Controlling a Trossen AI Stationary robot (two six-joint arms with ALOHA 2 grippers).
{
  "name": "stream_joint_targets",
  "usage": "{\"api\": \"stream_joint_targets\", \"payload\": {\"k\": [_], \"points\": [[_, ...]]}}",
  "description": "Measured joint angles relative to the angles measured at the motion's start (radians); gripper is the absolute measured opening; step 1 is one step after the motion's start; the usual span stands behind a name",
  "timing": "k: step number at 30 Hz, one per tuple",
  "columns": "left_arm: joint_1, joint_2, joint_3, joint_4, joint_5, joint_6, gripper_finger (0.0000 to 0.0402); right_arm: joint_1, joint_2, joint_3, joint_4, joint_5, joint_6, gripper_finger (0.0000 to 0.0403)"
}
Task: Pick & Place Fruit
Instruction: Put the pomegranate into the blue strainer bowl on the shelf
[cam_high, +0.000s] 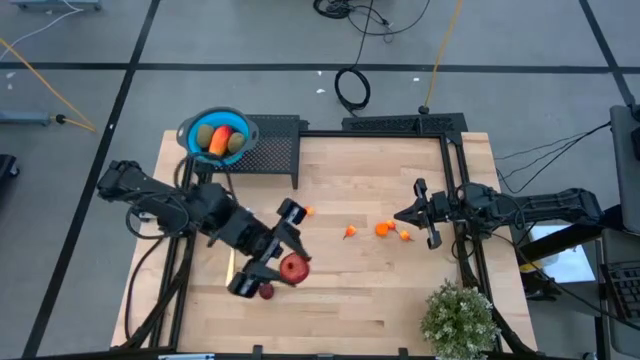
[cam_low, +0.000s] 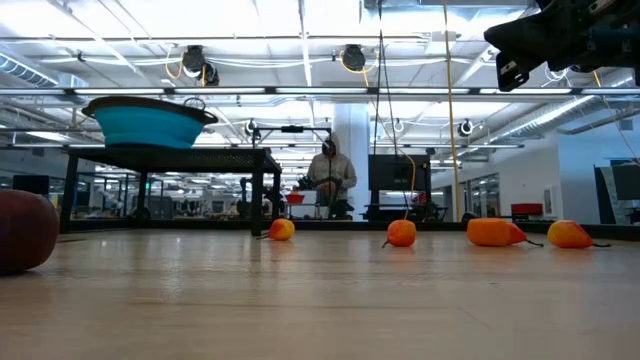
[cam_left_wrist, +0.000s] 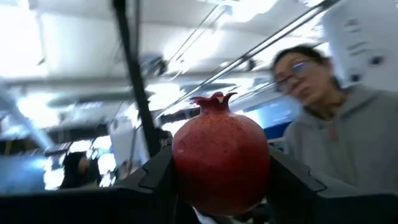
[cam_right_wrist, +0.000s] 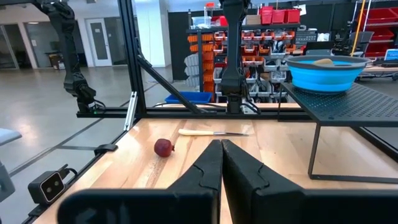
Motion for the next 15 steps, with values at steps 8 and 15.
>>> {"api": "stream_joint_targets", "payload": {"k": [8,15], "points": [[0.000,0.000,0.000,0.025,0.083,0.073,0.0192,0.000,0.000,0.000,0.000,0.000,0.000,0.0004],[0.000,0.000,0.000,0.026,0.046,-0.053,0.0203,0.000,0.000,0.000,0.000,0.000,0.000,0.0004]]}}
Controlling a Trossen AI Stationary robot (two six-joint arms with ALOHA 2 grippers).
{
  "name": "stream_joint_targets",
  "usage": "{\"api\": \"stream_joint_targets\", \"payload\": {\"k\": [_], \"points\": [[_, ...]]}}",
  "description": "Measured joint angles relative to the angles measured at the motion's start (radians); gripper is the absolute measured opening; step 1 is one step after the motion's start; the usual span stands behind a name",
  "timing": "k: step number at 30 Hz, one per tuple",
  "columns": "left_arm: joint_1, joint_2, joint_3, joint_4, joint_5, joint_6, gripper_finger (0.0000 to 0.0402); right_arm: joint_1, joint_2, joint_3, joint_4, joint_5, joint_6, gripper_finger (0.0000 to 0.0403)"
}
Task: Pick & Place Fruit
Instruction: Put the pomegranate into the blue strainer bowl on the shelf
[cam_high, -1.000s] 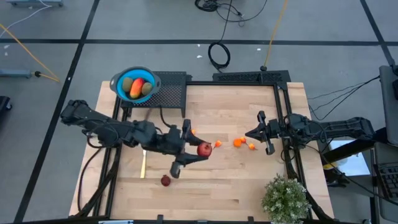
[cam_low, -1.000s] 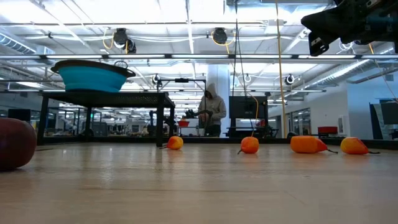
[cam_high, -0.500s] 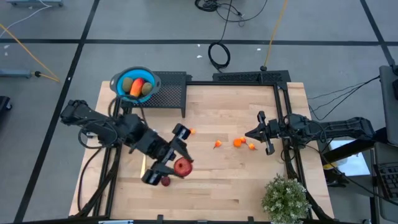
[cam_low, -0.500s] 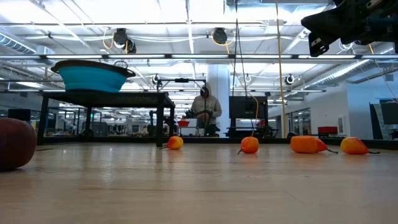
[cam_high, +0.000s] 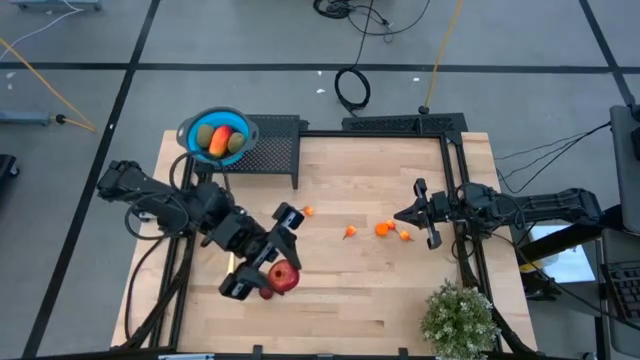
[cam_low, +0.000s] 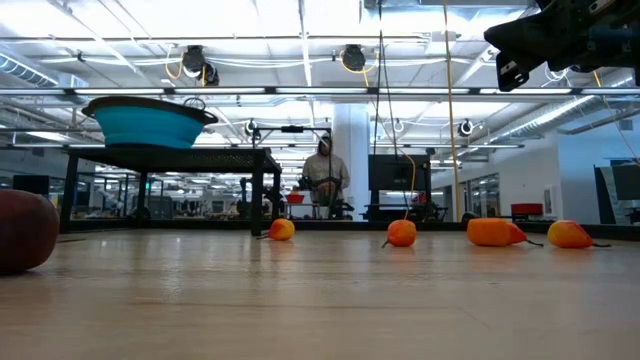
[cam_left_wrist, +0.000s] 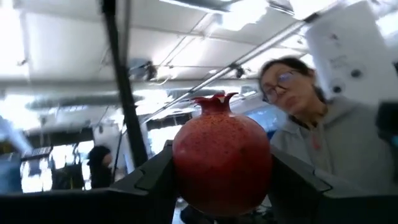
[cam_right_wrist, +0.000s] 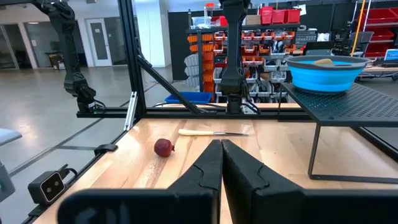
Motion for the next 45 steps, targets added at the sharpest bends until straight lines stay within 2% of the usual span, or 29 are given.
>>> {"api": "stream_joint_targets", "payload": {"k": [7,12,20,28,36,40,45], "points": [[0.002,0.000,0.000,-0.007,-0.302,-0.253,0.0178,0.000,0.000,0.000,0.000,0.000,0.000,0.0004],[0.015,0.000,0.000,-0.081,-0.509,-0.493,0.0184,0.000,0.000,0.000,0.000,0.000,0.000,0.0004],[0.043,0.000,0.000,-0.332,-0.675,-0.941,0.0200,0.000,0.000,0.000,0.000,0.000,0.000,0.0004],[0.061,0.000,0.000,-0.619,-0.717,-1.227,0.0177,0.000,0.000,0.000,0.000,0.000,0.000,0.0004],[0.086,0.000,0.000,-1.032,-0.714,-1.453,0.0195,0.000,0.000,0.000,0.000,0.000,0.000,0.0004],[0.105,0.000,0.000,-1.207,-0.703,-1.516,0.0190,0.000,0.000,0.000,0.000,0.000,0.000,0.0004],[0.137,-0.016,0.000,-1.326,-0.680,-1.520,0.0177,0.000,0.000,0.000,0.000,0.000,0.000,0.0004]]}}
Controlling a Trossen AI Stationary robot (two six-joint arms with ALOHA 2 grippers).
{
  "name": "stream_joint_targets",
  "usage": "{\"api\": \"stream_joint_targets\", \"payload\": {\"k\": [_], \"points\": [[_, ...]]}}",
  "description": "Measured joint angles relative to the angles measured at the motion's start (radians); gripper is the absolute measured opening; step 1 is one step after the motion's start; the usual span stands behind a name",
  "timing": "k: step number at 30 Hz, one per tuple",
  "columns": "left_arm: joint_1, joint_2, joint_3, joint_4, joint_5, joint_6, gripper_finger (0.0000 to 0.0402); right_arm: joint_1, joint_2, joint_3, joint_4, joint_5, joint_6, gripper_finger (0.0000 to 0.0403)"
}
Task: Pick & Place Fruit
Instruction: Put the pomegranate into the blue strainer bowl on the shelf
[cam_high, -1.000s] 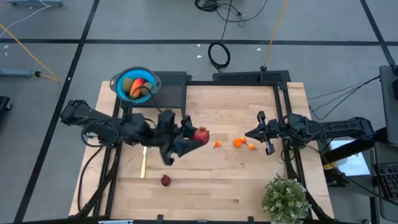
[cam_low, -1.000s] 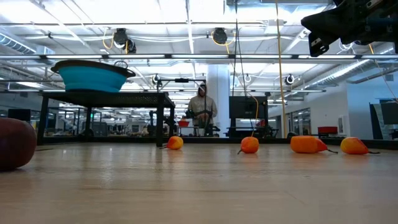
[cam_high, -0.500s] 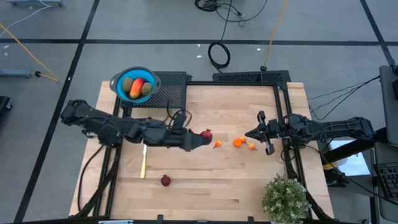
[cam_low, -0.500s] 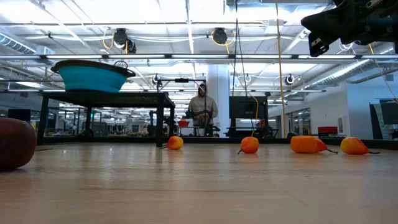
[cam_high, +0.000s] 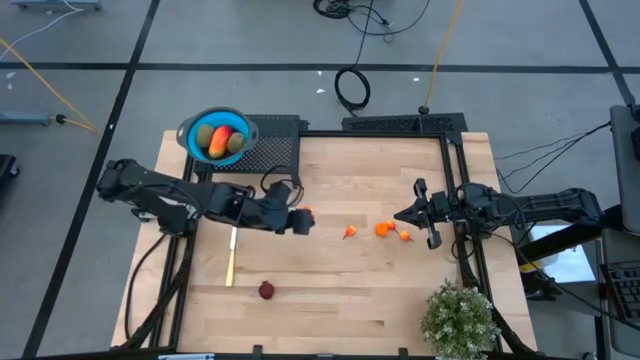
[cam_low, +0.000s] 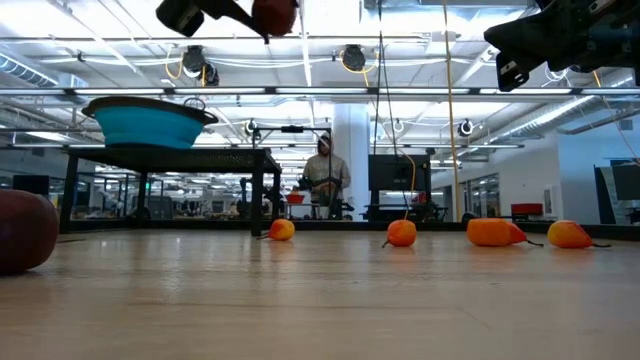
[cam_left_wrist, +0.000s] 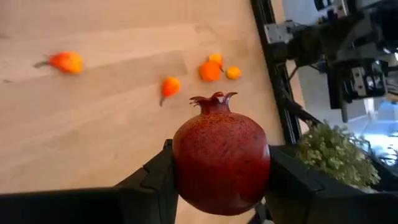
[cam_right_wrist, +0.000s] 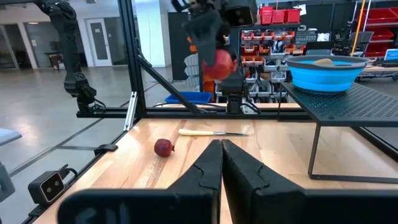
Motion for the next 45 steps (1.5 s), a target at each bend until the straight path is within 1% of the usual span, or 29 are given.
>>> {"api": "stream_joint_targets", "payload": {"k": [3,9,13,17,22,25,30,34,36,40,45], "points": [[0.020,-0.020,0.001,-0.083,-0.001,0.009,0.0176,0.000,0.001,0.000,0.000,0.000,0.000,0.0004],[0.074,-0.068,0.000,-0.241,-0.010,0.029,0.0191,0.000,0.006,0.000,-0.005,0.000,0.000,0.0004],[0.114,-0.105,0.001,-0.331,-0.025,0.047,0.0186,0.000,0.007,0.000,-0.007,0.000,0.003,0.0004],[0.160,-0.145,0.000,-0.381,-0.048,0.103,0.0178,0.000,0.008,0.000,-0.007,0.000,0.003,0.0004],[0.230,-0.192,0.000,-0.432,-0.073,0.170,0.0186,0.000,0.007,0.000,-0.007,0.000,0.003,0.0004],[0.278,-0.227,-0.001,-0.459,-0.085,0.212,0.0189,0.000,0.008,0.000,-0.007,0.000,0.004,0.0004],[0.371,-0.273,0.000,-0.489,-0.122,0.295,0.0179,0.000,0.008,0.000,-0.006,0.000,0.004,0.0004],[0.448,-0.303,0.000,-0.512,-0.165,0.360,0.0180,0.000,0.008,0.000,-0.006,0.001,0.004,0.0004],[0.487,-0.314,0.000,-0.536,-0.199,0.394,0.0186,0.000,0.008,0.000,-0.006,0.000,0.004,0.0004],[0.570,-0.321,-0.001,-0.562,-0.226,0.457,0.0193,0.000,0.008,0.000,-0.006,0.001,0.004,0.0004],[0.675,-0.321,0.000,-0.570,-0.257,0.531,0.0187,0.000,0.008,0.000,-0.006,0.001,0.004,0.0004]]}}
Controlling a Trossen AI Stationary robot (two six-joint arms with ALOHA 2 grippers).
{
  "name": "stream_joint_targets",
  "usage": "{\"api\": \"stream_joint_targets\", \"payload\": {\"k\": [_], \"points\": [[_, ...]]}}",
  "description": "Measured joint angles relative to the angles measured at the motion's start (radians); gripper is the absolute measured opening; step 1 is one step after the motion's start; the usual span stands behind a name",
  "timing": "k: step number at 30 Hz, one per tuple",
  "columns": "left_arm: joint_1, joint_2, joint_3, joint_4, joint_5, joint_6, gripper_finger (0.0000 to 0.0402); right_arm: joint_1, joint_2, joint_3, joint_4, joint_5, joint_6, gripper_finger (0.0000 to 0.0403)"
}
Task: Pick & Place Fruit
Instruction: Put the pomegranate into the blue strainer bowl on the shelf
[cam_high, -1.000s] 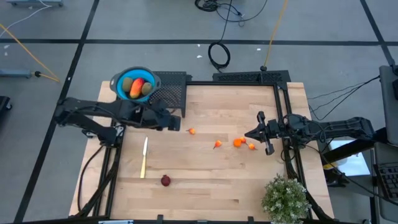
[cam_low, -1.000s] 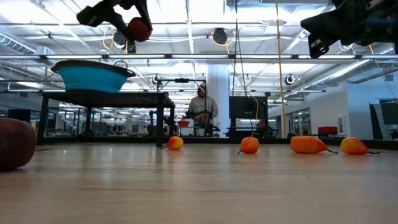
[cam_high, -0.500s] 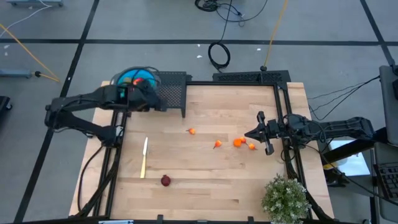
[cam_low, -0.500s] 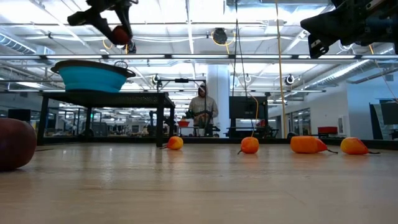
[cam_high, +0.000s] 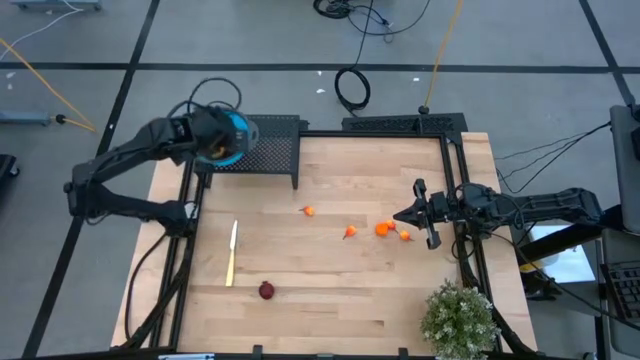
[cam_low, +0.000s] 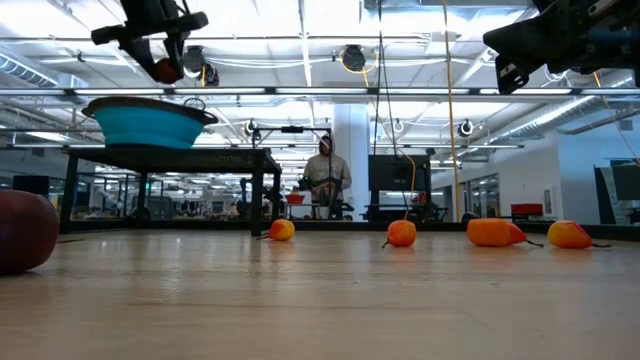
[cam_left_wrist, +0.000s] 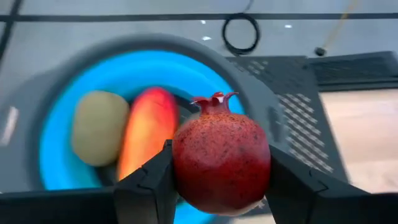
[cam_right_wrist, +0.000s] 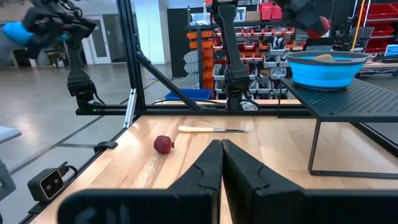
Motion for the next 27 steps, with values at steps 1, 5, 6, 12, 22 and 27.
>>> {"api": "stream_joint_targets", "payload": {"k": [1,5,6,12,22,27], "points": [[0.020,0.001,0.000,0.000,-0.004,0.018,0.0185,0.000,0.000,0.000,0.000,0.000,0.000,0.0004],[0.099,0.011,0.000,0.007,-0.014,0.060,0.0180,0.000,0.000,0.000,0.000,0.003,0.000,0.0004],[0.117,0.015,0.000,0.007,-0.014,0.067,0.0182,0.000,0.000,0.000,0.000,0.003,0.000,0.0004],[0.214,0.045,0.000,0.009,-0.013,0.098,0.0201,0.000,0.000,0.000,0.000,0.003,0.000,0.0004],[0.299,0.151,0.000,0.010,0.014,0.099,0.0188,0.000,0.000,0.000,0.000,0.003,0.000,0.0004],[0.329,0.219,0.000,0.010,0.022,0.115,0.0202,0.000,0.000,0.000,0.000,0.003,0.000,0.0004]]}}
